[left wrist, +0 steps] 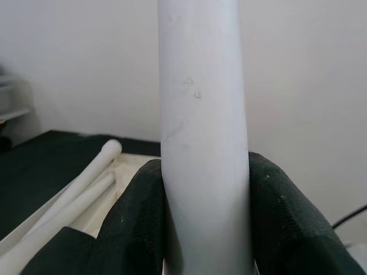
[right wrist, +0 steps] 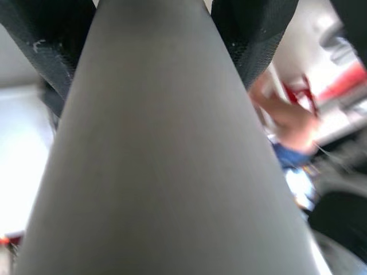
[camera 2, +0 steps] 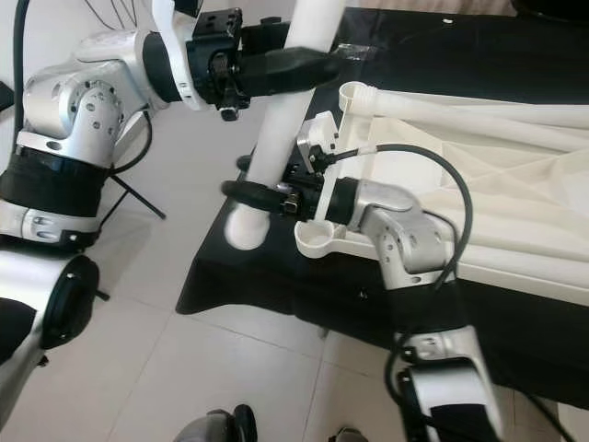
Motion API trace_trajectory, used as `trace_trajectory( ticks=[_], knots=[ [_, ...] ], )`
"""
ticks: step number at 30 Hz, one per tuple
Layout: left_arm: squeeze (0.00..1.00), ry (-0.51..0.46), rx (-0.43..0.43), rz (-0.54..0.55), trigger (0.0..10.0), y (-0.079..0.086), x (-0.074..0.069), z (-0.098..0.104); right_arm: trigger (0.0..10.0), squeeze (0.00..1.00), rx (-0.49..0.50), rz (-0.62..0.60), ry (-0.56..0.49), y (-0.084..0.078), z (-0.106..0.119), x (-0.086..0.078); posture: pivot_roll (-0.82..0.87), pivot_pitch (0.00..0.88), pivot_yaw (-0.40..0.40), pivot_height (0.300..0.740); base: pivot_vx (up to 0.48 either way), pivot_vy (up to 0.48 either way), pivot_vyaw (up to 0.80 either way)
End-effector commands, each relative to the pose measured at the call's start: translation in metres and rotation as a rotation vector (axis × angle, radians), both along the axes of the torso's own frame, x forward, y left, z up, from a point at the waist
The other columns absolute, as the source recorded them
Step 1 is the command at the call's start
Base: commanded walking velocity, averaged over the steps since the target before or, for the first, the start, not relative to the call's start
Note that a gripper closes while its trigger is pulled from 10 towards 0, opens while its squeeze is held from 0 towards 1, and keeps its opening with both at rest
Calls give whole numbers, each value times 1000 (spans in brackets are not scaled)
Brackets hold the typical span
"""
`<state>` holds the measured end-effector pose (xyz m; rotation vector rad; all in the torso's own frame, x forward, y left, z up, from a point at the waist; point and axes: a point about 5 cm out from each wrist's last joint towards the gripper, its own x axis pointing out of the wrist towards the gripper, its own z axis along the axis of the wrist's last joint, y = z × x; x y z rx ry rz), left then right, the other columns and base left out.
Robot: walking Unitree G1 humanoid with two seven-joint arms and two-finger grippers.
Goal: Building children table
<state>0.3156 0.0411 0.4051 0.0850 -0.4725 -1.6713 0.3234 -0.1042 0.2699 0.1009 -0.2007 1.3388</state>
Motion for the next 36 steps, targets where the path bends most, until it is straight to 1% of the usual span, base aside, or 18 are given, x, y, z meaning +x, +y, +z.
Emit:
trace_trajectory(
  ticks=[1,10,11,12,13,16,19,20,22,23,25,26,27,31,33,34,35,36],
  knots=[
    [0,-27,30,-60,0,-10,-9,-4,0,0,100,101,-18,8,15,-10,-21,213,72,740,0,0,0],
    [0,-29,14,-57,0,-10,-9,-5,0,0,99,142,-44,13,14,-16,-24,203,69,740,0,0,0],
    [0,-33,2,-45,2039,-9,-8,-4,0,0,92,131,-55,12,15,-15,-25,201,68,740,0,0,0],
    [0,-33,2,-45,2039,-9,-8,-4,0,0,92,131,-55,12,15,-15,-25,201,68,740,0,0,0],
    [1000,-30,-13,-37,10000,-8,-7,-3,0,0,82,94,-70,12,18,-11,-27,199,67,740,0,0,0],
    [1000,-17,-44,-34,10000,-2,-7,0,0,0,61,14,-95,9,22,-4,-30,197,63,740,0,0,0],
    [1000,15,-136,24,10000,22,-6,16,0,0,52,-144,-117,-4,28,9,-32,197,57,740,0,0,0],
    [1000,15,-136,24,10000,22,-6,16,0,0,52,-144,-117,-4,28,9,-32,197,57,740,0,0,0],
    [1000,11,-188,59,10000,41,-10,28,0,0,47,-257,-131,-15,30,18,-30,194,52,740,0,0,0],
    [1000,11,-188,59,10000,41,-10,28,0,0,47,-257,-131,-15,30,18,-30,194,52,740,0,0,0],
    [1000,-14,-227,95,10000,60,-17,38,0,0,50,-359,-140,-24,33,25,-24,194,45,740,0,0,0],
    [1000,-14,-227,95,10000,60,-17,38,0,0,50,-359,-140,-24,33,25,-24,194,45,740,0,0,0],
    [1000,-47,-256,146,10000,78,-27,45,0,0,42,-452,-162,-33,36,32,-11,195,36,740,0,0,0],
    [1000,-44,-277,190,10000,92,-37,45,0,0,25,-530,-184,-43,38,37,-3,199,30,740,0,0,0],
    [1000,-30,-270,227,10000,97,-40,38,0,0,12,-553,-193,-47,39,38,2,204,26,740,0,0,0],
    [1000,19,-249,268,10000,101,-42,20,0,0,-7,-570,-205,-51,39,39,7,209,21,740,0,0,0],
    [1000,90,-187,325,10000,102,-44,-12,0,0,-26,-569,-212,-56,40,40,10,219,15,740,0,0,0],
    [1000,90,-187,325,10000,102,-44,-12,0,0,-26,-569,-212,-56,40,40,10,219,15,740,0,0,0]
  ],
)
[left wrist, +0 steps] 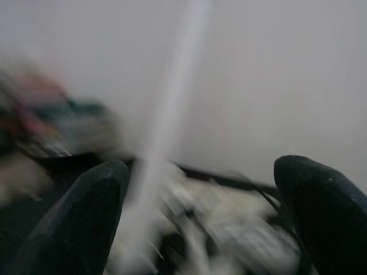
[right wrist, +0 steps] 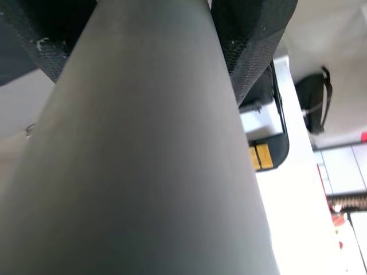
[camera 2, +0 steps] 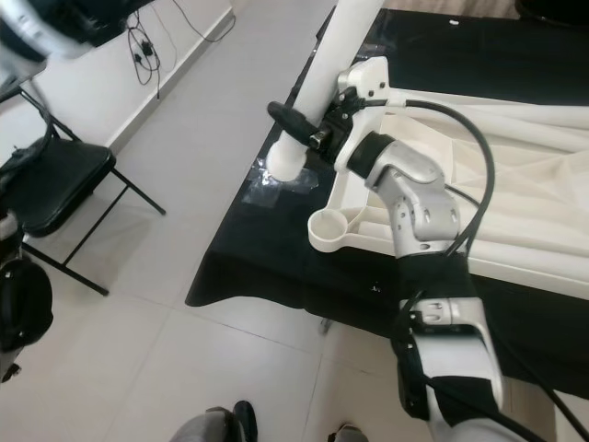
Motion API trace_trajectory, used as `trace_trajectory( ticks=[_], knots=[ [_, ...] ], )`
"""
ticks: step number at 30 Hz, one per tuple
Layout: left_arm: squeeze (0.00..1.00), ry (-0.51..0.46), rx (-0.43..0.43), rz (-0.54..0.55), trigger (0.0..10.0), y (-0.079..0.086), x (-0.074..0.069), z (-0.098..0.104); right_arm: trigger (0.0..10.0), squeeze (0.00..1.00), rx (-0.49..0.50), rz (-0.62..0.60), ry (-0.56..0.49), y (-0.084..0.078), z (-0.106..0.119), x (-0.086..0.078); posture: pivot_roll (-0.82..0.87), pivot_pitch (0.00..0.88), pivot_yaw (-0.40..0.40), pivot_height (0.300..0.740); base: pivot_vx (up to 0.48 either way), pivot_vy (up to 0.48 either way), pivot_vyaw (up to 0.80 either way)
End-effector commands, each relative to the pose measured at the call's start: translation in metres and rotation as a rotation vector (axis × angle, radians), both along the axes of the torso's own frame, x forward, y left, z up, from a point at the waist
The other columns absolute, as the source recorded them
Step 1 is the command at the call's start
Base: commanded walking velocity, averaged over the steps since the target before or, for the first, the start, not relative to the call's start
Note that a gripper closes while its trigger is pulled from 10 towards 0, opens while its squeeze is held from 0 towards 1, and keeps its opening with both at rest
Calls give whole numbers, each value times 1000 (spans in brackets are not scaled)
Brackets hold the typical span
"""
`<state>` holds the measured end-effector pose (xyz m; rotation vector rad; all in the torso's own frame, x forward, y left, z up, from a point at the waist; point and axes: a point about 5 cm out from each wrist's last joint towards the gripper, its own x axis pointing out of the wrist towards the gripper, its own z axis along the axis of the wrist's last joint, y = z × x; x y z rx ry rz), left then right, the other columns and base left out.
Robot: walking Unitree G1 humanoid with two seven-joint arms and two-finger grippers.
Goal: Building children table
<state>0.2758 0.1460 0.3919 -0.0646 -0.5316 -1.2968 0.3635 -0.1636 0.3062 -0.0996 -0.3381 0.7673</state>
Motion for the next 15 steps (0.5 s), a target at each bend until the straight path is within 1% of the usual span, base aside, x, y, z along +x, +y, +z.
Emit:
trace_trajectory(
  ticks=[1,2,3,4,5,6,7,8,9,10,11,12,13,14,15],
  knots=[
    [1000,63,59,28,10000,-2,-7,-21,0,0,-21,16,-28,0,4,0,10,219,15,740,0,0,0],
    [1000,63,59,28,10000,-2,-7,-21,0,0,-21,16,-28,0,4,0,10,219,15,740,0,0,0],
    [1000,133,102,60,10000,-3,-12,-47,4510,0,-56,57,-26,-2,4,-3,14,241,11,740,0,0,0],
    [1000,219,129,94,10000,-3,-18,-78,10000,0,-107,136,-29,-5,4,-10,16,249,9,740,0,0,0],
    [1000,219,129,94,10000,-3,-18,-78,10000,0,-107,136,-29,-5,4,-10,16,249,9,740,0,0,0],
    [882,313,130,134,10000,-2,-27,-106,10000,0,-151,209,-21,-8,3,-15,16,257,8,740,0,0,0],
    [882,313,130,134,10000,-2,-27,-106,10000,0,-151,209,-21,-8,3,-15,16,257,8,740,0,0,0],
    [0,396,156,158,10000,-2,-41,-133,10000,0,-195,276,-13,-12,4,-21,17,267,7,740,0,0,0],
    [0,396,156,158,10000,-2,-41,-133,10000,0,-195,276,-13,-12,4,-21,17,267,7,740,0,0,0],
    [0,471,174,175,10000,-3,-55,-155,10000,0,-218,321,-2,-17,5,-25,19,273,9,740,0,0,0],
    [0,471,174,175,10000,-3,-55,-155,10000,0,-218,321,-2,-17,5,-25,19,273,9,740,0,0,0],
    [0,521,202,193,10000,-4,-67,-171,10000,0,-231,337,4,-21,6,-25,21,276,7,740,0,0,0],
    [0,547,223,218,10000,-5,-75,-182,10000,0,-241,352,12,-23,6,-26,24,279,6,740,0,0,0],
    [0,547,223,218,10000,-5,-75,-182,10000,0,-241,352,12,-23,6,-26,24,279,6,740,0,0,0],
    [0,559,243,253,10000,-5,-80,-189,10000,0,-255,362,20,-25,5,-26,25,280,6,740,0,0,0]
  ],
)
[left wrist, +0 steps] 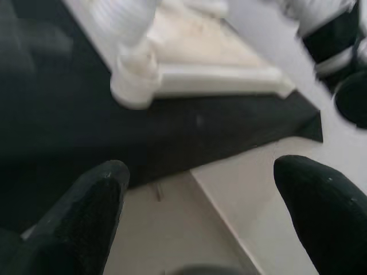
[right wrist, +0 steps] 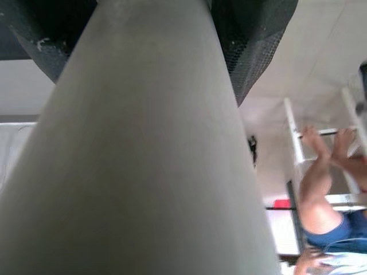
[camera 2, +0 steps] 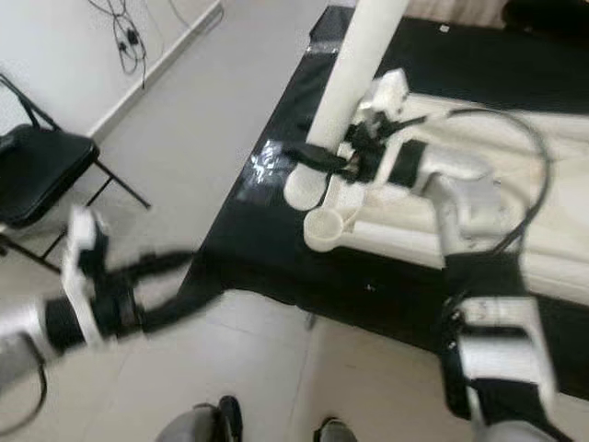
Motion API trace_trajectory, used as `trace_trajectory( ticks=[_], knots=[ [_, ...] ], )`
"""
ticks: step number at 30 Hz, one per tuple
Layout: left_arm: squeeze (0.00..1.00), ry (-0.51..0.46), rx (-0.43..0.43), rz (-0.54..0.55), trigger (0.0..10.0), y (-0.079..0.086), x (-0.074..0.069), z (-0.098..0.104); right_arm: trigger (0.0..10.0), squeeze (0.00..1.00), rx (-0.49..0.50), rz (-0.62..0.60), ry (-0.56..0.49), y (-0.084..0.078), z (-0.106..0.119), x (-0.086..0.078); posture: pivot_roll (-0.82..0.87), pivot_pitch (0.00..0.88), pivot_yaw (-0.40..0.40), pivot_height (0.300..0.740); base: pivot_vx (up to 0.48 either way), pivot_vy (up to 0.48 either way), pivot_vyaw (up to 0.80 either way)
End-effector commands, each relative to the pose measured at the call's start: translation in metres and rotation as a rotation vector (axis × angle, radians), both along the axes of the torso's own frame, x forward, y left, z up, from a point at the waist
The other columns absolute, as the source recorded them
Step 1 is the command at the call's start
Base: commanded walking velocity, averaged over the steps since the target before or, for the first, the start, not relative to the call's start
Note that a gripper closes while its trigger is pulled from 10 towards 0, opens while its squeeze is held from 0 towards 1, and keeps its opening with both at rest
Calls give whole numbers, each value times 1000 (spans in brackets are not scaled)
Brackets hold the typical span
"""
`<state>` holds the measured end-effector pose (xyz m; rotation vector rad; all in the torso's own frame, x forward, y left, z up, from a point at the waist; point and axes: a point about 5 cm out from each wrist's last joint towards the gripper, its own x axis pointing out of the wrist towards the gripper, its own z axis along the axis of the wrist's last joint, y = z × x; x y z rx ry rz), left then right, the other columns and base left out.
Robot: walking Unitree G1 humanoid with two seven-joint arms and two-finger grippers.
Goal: Building children table
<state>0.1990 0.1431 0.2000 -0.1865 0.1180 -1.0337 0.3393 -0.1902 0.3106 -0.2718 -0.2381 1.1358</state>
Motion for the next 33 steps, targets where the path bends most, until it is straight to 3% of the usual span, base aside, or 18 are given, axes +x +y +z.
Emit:
trace_trajectory(
  ticks=[1,7,13,23,33],
  knots=[
    [0,-42,42,33,10000,-3,-6,-2,10000,0,-27,37,5,1,-1,-2,26,283,7,740,0,0,0],
    [0,-67,152,105,10000,-19,-18,-31,10000,0,-98,30,42,-6,-12,-2,18,301,6,740,0,0,0],
    [0,-84,127,207,10000,-19,-20,-30,10000,0,-129,65,81,-13,-16,-7,15,308,5,740,0,0,0],
    [0,-141,174,206,10000,-24,-28,-34,10000,0,-152,71,94,-12,-20,-3,14,319,5,740,0,0,0],
    [0,-166,177,207,10000,-29,-31,-38,10000,0,-173,186,122,7,-25,-8,-2,318,-2,740,0,0,0]
  ],
)
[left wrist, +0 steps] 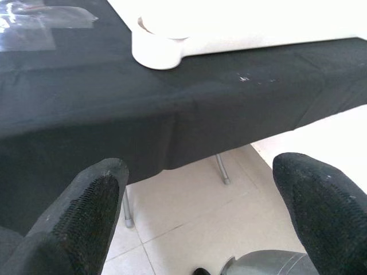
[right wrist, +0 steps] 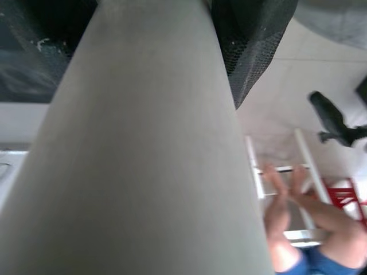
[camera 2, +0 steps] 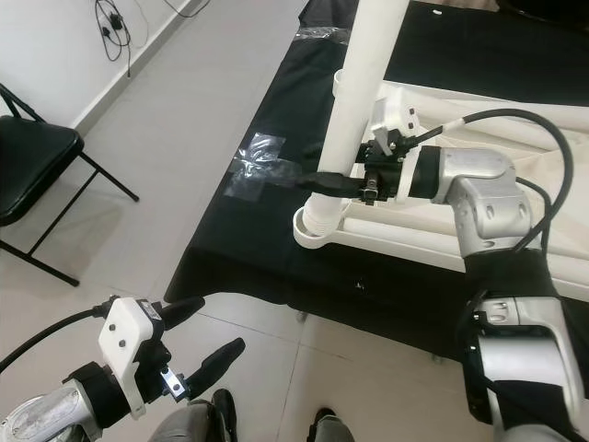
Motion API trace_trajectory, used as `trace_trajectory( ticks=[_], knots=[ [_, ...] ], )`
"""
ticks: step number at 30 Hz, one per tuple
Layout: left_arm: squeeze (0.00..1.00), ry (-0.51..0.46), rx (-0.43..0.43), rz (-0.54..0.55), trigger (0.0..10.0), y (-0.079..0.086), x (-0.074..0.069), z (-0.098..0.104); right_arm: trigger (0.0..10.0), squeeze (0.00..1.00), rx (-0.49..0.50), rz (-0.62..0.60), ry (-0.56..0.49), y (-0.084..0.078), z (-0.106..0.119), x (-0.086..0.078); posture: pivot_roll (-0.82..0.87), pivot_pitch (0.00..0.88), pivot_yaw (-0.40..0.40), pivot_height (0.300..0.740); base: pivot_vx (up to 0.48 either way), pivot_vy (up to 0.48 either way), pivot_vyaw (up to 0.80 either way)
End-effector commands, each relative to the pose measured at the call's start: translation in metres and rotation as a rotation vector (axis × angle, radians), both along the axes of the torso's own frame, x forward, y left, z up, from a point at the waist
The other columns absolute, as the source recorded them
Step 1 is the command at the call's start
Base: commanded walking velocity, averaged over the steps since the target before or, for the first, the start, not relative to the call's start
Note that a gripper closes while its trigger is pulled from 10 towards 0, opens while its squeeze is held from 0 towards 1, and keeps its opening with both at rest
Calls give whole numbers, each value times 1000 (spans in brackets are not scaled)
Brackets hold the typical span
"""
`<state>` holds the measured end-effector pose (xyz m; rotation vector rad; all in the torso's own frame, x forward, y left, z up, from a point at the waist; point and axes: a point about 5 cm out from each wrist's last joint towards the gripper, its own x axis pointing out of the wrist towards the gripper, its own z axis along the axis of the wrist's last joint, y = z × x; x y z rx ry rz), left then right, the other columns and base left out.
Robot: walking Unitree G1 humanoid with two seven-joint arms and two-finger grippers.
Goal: Building children table
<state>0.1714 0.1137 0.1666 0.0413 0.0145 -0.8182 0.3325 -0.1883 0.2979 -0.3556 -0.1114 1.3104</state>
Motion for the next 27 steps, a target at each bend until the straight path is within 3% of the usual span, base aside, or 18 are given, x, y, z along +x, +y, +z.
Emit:
trace_trajectory(
  ticks=[1,10,22,27],
  knots=[
    [0,16,13,-8,10000,-1,-4,-5,10000,0,-23,53,59,10,-13,-1,-3,319,-4,740,0,0,0],
    [0,7,-5,-15,10000,-6,-11,-4,10000,0,-14,106,60,28,-12,4,4,341,-24,740,0,0,0],
    [0,-5,-17,-19,10000,-11,-19,1,10000,0,14,84,31,22,7,14,19,382,-39,740,0,0,0],
    [0,-6,-18,-41,10000,-13,-25,4,10000,0,25,147,29,22,19,14,33,401,-35,740,0,0,0]
  ],
)
